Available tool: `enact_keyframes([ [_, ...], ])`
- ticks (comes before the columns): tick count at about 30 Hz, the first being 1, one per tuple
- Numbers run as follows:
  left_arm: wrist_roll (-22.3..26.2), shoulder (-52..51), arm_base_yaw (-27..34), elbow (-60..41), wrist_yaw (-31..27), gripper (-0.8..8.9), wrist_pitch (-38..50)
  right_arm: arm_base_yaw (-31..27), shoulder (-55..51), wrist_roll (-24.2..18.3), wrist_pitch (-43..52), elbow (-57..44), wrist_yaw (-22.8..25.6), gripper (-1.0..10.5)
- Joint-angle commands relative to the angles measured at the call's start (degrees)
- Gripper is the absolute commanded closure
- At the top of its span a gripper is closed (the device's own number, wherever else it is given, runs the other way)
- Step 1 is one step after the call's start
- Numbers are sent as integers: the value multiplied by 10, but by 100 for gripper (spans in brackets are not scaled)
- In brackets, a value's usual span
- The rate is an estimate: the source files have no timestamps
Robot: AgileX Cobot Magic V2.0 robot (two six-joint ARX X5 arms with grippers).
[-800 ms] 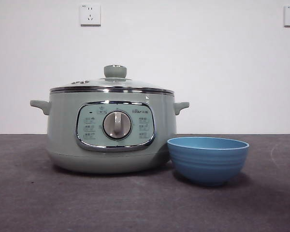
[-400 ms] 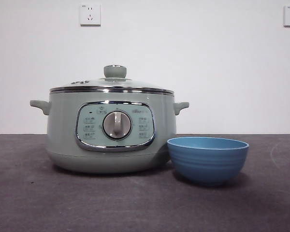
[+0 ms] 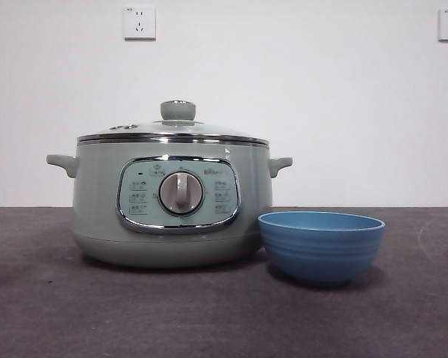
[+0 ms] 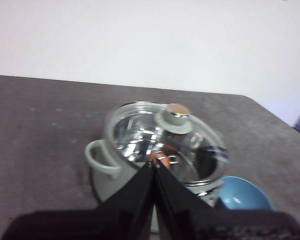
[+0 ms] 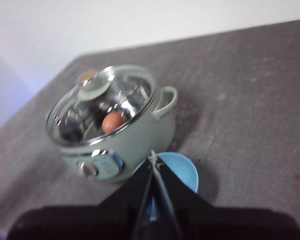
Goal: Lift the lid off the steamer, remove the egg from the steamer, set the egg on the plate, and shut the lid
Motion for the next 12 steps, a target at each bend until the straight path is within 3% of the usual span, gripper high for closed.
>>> enact_keyframes([
  [1,21,34,0,43,21,821,-30,2,42,-66,-50,61,-9,958],
  [8,107,118,0,136,94,821,-149,2,126,-117,-169,171,-95,958],
  [12,123,142,0,157,108,821,-184,5,155,-150,-225,196,-107,958],
])
